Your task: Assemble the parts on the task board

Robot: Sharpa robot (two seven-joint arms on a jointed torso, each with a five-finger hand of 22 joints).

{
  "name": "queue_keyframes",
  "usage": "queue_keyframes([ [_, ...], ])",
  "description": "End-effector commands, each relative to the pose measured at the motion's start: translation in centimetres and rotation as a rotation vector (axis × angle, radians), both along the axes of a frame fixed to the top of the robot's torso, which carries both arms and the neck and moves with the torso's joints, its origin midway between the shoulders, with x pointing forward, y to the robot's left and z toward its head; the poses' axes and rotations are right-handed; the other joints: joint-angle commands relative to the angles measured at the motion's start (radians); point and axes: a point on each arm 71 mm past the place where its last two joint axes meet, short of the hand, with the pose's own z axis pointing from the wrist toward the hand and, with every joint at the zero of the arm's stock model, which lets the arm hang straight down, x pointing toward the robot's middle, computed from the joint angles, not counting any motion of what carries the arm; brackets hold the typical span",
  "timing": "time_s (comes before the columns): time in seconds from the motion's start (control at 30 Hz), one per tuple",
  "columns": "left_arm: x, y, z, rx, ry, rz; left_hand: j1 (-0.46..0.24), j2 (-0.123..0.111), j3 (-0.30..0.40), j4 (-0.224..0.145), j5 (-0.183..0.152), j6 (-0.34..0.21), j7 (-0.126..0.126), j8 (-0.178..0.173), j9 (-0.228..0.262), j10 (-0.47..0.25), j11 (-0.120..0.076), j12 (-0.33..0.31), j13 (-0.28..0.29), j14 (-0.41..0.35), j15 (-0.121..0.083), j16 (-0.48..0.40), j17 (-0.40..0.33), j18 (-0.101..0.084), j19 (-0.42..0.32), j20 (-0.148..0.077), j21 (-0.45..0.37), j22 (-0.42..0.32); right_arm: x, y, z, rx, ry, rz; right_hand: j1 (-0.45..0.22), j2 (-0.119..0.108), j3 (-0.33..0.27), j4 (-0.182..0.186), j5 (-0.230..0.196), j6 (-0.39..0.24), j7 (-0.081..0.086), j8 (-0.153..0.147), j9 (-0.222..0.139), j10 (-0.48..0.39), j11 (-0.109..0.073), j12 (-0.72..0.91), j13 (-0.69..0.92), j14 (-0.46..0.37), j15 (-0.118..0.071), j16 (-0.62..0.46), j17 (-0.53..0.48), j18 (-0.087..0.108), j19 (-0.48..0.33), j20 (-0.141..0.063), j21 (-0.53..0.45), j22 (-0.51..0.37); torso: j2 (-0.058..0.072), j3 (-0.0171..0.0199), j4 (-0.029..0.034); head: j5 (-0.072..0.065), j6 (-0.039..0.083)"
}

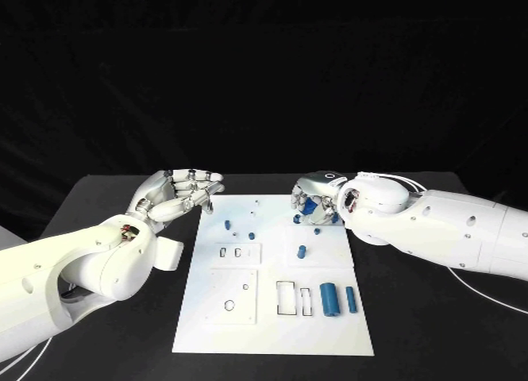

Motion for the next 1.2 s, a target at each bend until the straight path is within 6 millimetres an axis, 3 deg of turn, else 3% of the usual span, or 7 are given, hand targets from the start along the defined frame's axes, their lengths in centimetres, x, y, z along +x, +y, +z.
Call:
queue_keyframes([
  [0.03, -0.11, -0.28, 0.23, -0.006, -0.006, -0.028, -0.005, -0.003, 0.006, 0.001, -0.005, -0.009, 0.0, 0.001, 0.001, -0.006, 0.0, 0.001, 0.001, -0.006, 0.001, 0.003, 0.001, 0.013, -0.009, -0.001, 0.005, 0.001, 0.1, 0.1, -0.14, -0.044, -0.009, 0.001, -0.006, 0.006, -0.002, 0.002, 0.008, -0.006, -0.001, -0.006, 0.002, -0.005, -0.002, -0.005, 0.002, 0.066, 0.003, 0.006, 0.002, -0.016, 0.012, 0.0, 0.008, 0.008, 0.008, -0.002, 0.0047, 0.004, -0.001],
  [0.17, -0.13, -0.28, 0.25, -0.008, -0.004, -0.029, -0.006, -0.003, 0.006, 0.001, -0.005, -0.012, 0.002, 0.0, 0.001, -0.011, 0.002, 0.0, 0.002, -0.008, 0.002, 0.006, 0.001, 0.013, -0.011, 0.0, 0.01, 0.003, 0.2, 0.26, -0.21, -0.048, -0.009, 0.002, -0.004, 0.008, 0.001, 0.003, 0.011, -0.007, -0.001, -0.006, 0.004, -0.002, -0.002, -0.004, 0.003, 0.067, 0.002, 0.011, 0.007, -0.018, 0.019, 0.0, 0.019, 0.024, 0.012, -0.0009, 0.0063, 0.008, -0.004],
  [0.43, -0.16, -0.32, 0.3, -0.009, -0.002, -0.029, -0.007, -0.002, 0.007, 0.001, -0.005, -0.015, 0.003, -0.001, 0.002, -0.015, 0.003, -0.001, 0.002, -0.01, 0.003, 0.008, 0.001, 0.013, -0.012, 0.001, 0.013, 0.005, 0.37, 0.41, -0.49, -0.065, 0.002, 0.0, -0.006, 0.014, 0.006, 0.01, 0.011, -0.002, -0.002, -0.004, 0.008, 0.002, -0.003, -0.003, 0.006, 0.066, 0.002, 0.017, 0.011, -0.02, 0.022, 0.002, 0.027, 0.036, 0.018, -0.0034, 0.0116, 0.006, -0.003],
  [0.57, -0.18, -0.3, 0.3, -0.01, 0.0, -0.029, -0.007, -0.002, 0.007, 0.001, -0.005, -0.015, 0.003, -0.001, 0.002, -0.015, 0.003, -0.001, 0.002, -0.01, 0.003, 0.008, 0.001, 0.013, -0.012, 0.001, 0.013, 0.005, 0.42, 0.35, -0.61, -0.071, 0.007, -0.001, -0.004, 0.017, 0.014, 0.014, 0.01, 0.009, -0.002, 0.002, 0.014, 0.006, -0.003, -0.002, 0.008, 0.066, 0.002, 0.021, 0.013, -0.021, 0.024, 0.002, 0.033, 0.043, 0.02, -0.003, 0.0094, 0.015, 0.008],
  [0.77, -0.16, -0.25, 0.3, -0.01, 0.002, -0.028, -0.008, -0.002, 0.007, 0.001, -0.005, -0.016, 0.004, -0.001, 0.002, -0.017, 0.004, -0.001, 0.002, -0.011, 0.004, 0.009, 0.001, 0.013, -0.013, 0.001, 0.014, 0.006, 0.38, 0.42, -0.81, -0.078, 0.018, 0.004, 0.002, 0.021, 0.038, 0.018, 0.008, 0.036, -0.011, 0.016, 0.028, 0.036, -0.012, 0.002, 0.016, 0.066, -0.004, 0.032, 0.021, -0.026, 0.034, -0.002, 0.052, 0.073, 0.022, -0.0025, 0.0083, 0.021, -0.001],
  [0.93, -0.16, -0.24, 0.3, -0.011, 0.003, -0.028, -0.008, -0.002, 0.007, 0.001, -0.005, -0.016, 0.004, -0.001, 0.002, -0.017, 0.004, -0.001, 0.002, -0.011, 0.004, 0.009, 0.001, 0.013, -0.013, 0.001, 0.014, 0.006, 0.36, 0.45, -0.96, -0.087, 0.026, 0.004, 0.008, 0.026, 0.054, 0.018, 0.006, 0.049, -0.017, 0.024, 0.037, 0.057, -0.018, 0.004, 0.021, 0.066, -0.009, 0.037, 0.023, -0.027, 0.036, -0.006, 0.058, 0.083, 0.024, -0.002, 0.0094, 0.018, -0.004],
  [1.2, -0.17, -0.22, 0.29, -0.013, 0.005, -0.029, -0.008, -0.001, 0.008, 0.001, -0.005, -0.017, 0.005, -0.002, 0.002, -0.019, 0.005, -0.001, 0.002, -0.013, 0.004, 0.01, 0.001, 0.013, -0.014, 0.002, 0.016, 0.007, 0.41, 0.38, -1.04, -0.091, 0.018, 0.001, 0.018, 0.035, 0.075, 0.014, 0.002, 0.058, -0.021, 0.031, 0.045, 0.072, -0.023, 0.003, 0.025, 0.066, -0.014, 0.04, 0.024, -0.029, 0.037, -0.009, 0.064, 0.092, 0.028, -0.0017, 0.0087, 0.02, -0.002],
])
